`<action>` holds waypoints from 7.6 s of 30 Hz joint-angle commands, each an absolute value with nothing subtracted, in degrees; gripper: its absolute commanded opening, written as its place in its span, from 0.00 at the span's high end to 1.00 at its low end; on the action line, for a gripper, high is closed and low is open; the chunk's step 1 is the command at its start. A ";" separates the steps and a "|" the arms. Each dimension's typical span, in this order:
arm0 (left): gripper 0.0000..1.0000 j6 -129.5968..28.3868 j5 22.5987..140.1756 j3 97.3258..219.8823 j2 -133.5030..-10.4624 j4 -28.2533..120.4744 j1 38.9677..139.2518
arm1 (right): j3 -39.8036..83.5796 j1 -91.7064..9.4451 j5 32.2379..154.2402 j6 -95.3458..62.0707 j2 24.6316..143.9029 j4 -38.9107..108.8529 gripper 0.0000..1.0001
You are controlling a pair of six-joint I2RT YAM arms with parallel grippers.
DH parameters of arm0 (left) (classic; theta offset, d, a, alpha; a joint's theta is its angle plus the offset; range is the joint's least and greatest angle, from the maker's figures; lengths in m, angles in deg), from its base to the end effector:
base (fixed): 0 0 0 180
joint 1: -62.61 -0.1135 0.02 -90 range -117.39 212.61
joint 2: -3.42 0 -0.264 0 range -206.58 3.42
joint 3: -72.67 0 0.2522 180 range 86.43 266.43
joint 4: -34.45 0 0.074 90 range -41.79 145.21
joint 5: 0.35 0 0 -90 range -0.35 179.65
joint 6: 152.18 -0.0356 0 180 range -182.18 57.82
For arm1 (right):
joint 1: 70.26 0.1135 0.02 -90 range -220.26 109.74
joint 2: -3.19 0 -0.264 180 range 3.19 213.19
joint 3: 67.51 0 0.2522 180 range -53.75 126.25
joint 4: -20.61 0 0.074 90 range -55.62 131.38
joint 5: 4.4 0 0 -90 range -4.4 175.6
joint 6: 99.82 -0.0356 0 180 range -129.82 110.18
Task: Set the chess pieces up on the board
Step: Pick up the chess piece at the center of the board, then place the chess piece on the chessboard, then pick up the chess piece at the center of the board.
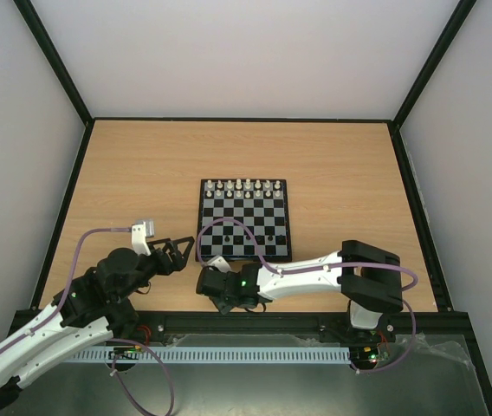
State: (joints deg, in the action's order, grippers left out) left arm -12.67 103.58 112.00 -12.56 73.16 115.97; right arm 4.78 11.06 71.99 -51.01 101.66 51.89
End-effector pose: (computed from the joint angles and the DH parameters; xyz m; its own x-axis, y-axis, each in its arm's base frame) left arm 0.0680 -0.0771 0.2574 -0.5896 -0.4442 -0.6746 0.2955 0.6587 -0.6919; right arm 0.0601 0.3384 0.1718 -0.7159 -0.4481 -0.5354 -0.6249 0.7534 0.2050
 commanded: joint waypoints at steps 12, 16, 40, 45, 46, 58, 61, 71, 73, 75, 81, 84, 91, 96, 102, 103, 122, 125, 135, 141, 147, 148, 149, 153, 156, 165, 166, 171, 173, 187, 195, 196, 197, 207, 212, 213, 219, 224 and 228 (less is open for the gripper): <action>0.01 -13.19 103.28 112.95 -12.22 72.39 116.14 | 3.31 10.02 73.97 -50.07 103.64 50.70 0.81; 0.00 -13.23 103.27 112.95 -12.22 72.37 116.14 | 2.72 9.78 74.24 -50.07 103.44 50.21 0.85; 0.01 -13.23 103.49 112.64 -12.20 72.13 116.14 | 6.25 4.22 69.21 -46.53 84.93 64.07 0.97; 0.01 -13.15 103.53 112.49 -12.22 71.95 116.14 | 11.23 -1.49 71.00 -41.37 84.84 66.39 0.97; 0.01 -13.14 103.47 112.50 -12.22 71.95 116.14 | 12.55 -2.57 71.51 -40.21 85.66 66.71 0.97; 0.01 -12.79 103.68 112.76 -10.12 72.29 116.19 | 26.31 -9.30 77.99 -33.51 103.94 66.63 0.98; 0.01 -12.79 103.83 112.93 -9.28 72.36 116.14 | 28.58 -9.64 78.27 -33.06 107.79 66.57 0.98; 0.00 -12.80 103.97 112.96 -7.43 72.56 116.14 | 32.24 -10.80 78.30 -32.76 115.18 65.70 0.99; 0.00 -12.79 103.97 112.95 -7.44 72.58 116.14 | 32.34 -11.09 78.06 -32.91 115.83 65.28 0.99; 0.01 -12.81 103.88 112.99 -7.48 72.56 116.14 | 32.52 -11.37 77.68 -33.15 116.31 64.91 0.99; 0.00 -12.96 103.82 112.90 -7.48 72.58 116.16 | 33.21 -11.79 76.52 -33.29 117.78 64.85 0.99; 0.00 -12.97 103.72 112.98 -7.48 72.52 116.16 | 33.04 -11.89 76.59 -33.38 118.36 64.47 0.99; 0.00 -13.05 103.80 112.84 -7.59 72.51 116.14 | 32.67 -11.98 76.79 -33.38 118.94 63.94 0.99; 0.01 -13.05 103.84 112.75 -7.68 72.47 116.14 | 32.26 -12.32 76.77 -33.38 119.03 63.48 0.99; 0.00 -13.00 103.89 112.65 -7.73 72.40 116.14 | 31.95 -12.52 76.94 -33.38 119.29 62.81 0.98; 0.01 -13.05 103.89 112.70 -7.74 72.43 116.16 | 31.85 -12.59 77.05 -33.30 119.37 62.70 0.98; 0.00 -13.14 104.06 112.54 -7.81 72.33 116.14 | 32.01 -13.13 77.82 -33.03 120.42 62.32 0.91; 0.01 -13.14 104.04 112.57 -7.83 72.35 116.14 | 31.82 -13.11 78.28 -33.03 119.98 62.18 0.85; 0.01 -13.16 104.15 112.57 -7.83 72.31 116.16 | 29.34 -13.05 79.46 -32.76 113.32 60.76 0.79; 0.00 -13.06 104.41 112.64 -7.84 72.48 116.14 | 25.89 -12.36 80.21 -33.41 104.42 60.65 0.70; 0.01 -12.96 104.58 112.74 -7.85 72.58 116.14 | 18.60 -8.57 80.19 -34.90 94.21 60.61 0.45; 0.01 -12.94 104.59 112.74 -7.85 72.56 116.15 | 16.45 -7.67 80.23 -35.33 92.41 60.46 0.42; 0.00 -12.96 104.59 112.87 -7.83 72.56 116.14 | 14.94 -6.67 80.24 -35.72 90.75 60.17 0.41; 0.00 -12.97 104.48 112.83 -7.83 72.54 116.18 | 8.22 -2.43 80.11 -37.90 85.50 59.06 0.32; 0.01 -12.96 104.48 112.95 -7.72 72.15 116.16 | 4.14 0.46 80.47 -39.88 83.38 57.34 0.27; 0.01 -13.32 104.03 114.91 -7.74 71.99 116.14 | 2.35 6.95 77.64 -42.93 89.58 54.38 0.00; 0.01 -13.32 103.98 115.11 -7.69 72.15 116.14 | 2.87 7.41 77.21 -42.99 90.82 54.29 0.01; 0.01 -13.33 104.04 116.13 -6.77 73.38 116.14 | 6.42 9.18 76.23 -43.13 96.47 53.78 0.01; 0.00 -13.34 104.21 116.61 -6.16 73.96 116.16 | 7.75 9.75 76.09 -43.12 98.57 53.76 0.01; 0.00 -13.41 104.46 117.38 -4.40 75.28 116.14 | 12.82 11.29 76.65 -43.81 107.50 54.30 0.55; 0.01 -13.32 104.33 117.27 -3.52 75.33 116.12 | 13.89 11.48 76.49 -44.17 109.62 54.50 0.72; 0.00 -13.32 104.26 117.21 -3.52 75.31 116.13 | 13.99 11.48 76.38 -44.19 109.75 54.58 0.73; 0.01 -13.32 104.20 117.12 -3.53 75.27 116.16 | 14.01 11.48 76.25 -44.23 109.79 54.67 0.74; 0.01 -13.32 104.12 117.08 -3.53 75.24 116.18 | 14.47 11.49 75.04 -44.43 110.11 55.28 0.84; 0.01 -13.32 104.06 116.98 -3.53 75.11 116.15 | 14.42 11.49 75.03 -44.35 110.43 55.42 0.85; 0.01 -13.32 104.06 116.97 -3.52 75.11 116.14 | 14.39 11.56 74.98 -44.33 110.53 55.35 0.85; 0.00 -13.32 104.06 117.02 -3.59 75.11 116.14 | 14.20 11.52 74.64 -44.44 110.50 55.22 0.94; 0.01 -13.32 104.07 116.89 -3.69 75.02 116.14 | 13.63 11.48 73.64 -44.59 108.69 55.58 0.99; 0.00 -13.41 104.15 116.96 -3.73 74.97 116.15 | 12.73 11.50 72.63 -45.04 105.72 56.60 0.99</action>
State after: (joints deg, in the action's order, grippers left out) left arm -12.71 104.04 115.76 -4.08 74.80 115.97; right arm 13.32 11.06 74.77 -43.93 109.51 52.81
